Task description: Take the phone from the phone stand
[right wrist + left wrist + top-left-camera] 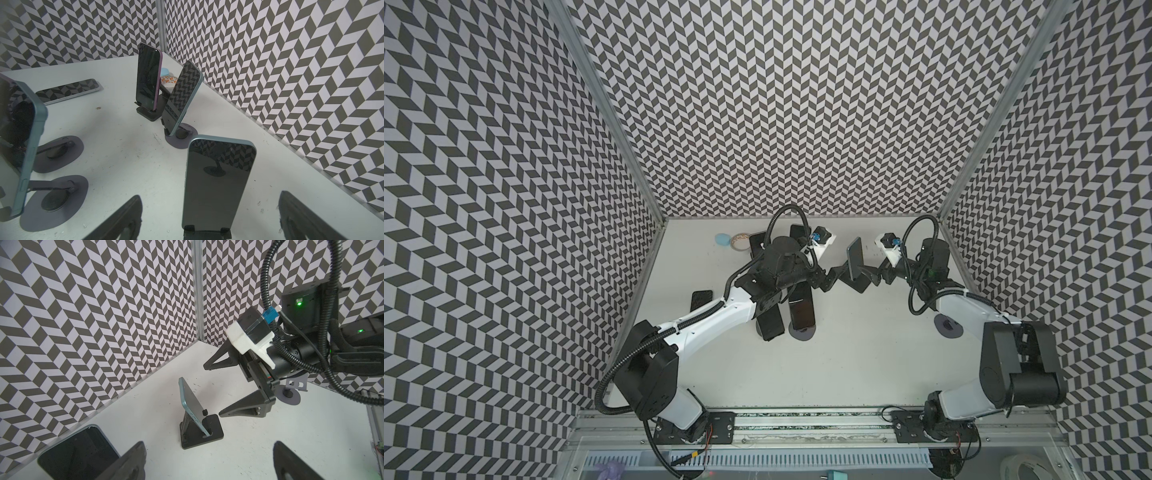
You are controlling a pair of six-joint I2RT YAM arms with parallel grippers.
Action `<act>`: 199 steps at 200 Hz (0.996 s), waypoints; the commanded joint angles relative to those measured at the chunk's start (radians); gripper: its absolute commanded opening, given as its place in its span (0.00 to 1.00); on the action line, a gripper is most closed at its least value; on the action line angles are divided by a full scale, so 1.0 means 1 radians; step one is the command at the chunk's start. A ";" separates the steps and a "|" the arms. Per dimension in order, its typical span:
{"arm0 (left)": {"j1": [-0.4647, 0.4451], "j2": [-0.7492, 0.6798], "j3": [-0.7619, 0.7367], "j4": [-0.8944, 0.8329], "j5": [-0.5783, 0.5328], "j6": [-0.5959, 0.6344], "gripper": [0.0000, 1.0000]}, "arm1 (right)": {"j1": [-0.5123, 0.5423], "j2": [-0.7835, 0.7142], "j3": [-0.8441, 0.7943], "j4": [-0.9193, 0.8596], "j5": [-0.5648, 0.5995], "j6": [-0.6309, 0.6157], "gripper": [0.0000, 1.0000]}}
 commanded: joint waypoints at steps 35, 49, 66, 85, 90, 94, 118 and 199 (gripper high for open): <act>-0.004 -0.008 0.026 -0.014 -0.008 0.021 0.96 | 0.019 0.072 0.075 0.063 -0.019 0.023 0.99; -0.004 -0.005 0.031 -0.014 -0.007 0.020 0.96 | 0.028 0.086 0.084 0.061 -0.012 0.022 0.99; -0.005 -0.005 0.032 -0.019 -0.007 0.020 0.97 | 0.040 0.100 0.089 0.065 -0.004 0.020 0.99; -0.003 -0.009 0.029 -0.025 -0.007 0.024 0.97 | 0.051 0.113 0.089 0.081 0.017 0.027 0.99; -0.004 -0.011 0.028 -0.027 -0.008 0.025 0.97 | 0.053 0.117 0.090 0.085 0.023 0.031 0.99; -0.003 -0.012 0.027 -0.028 -0.010 0.025 0.97 | 0.053 0.121 0.091 0.088 0.025 0.034 0.99; -0.004 -0.016 0.025 -0.033 -0.015 0.027 0.97 | 0.056 0.131 0.094 0.108 0.046 0.052 0.99; -0.004 -0.013 0.022 -0.033 -0.014 0.030 0.97 | 0.079 0.164 0.120 0.100 0.052 0.060 0.99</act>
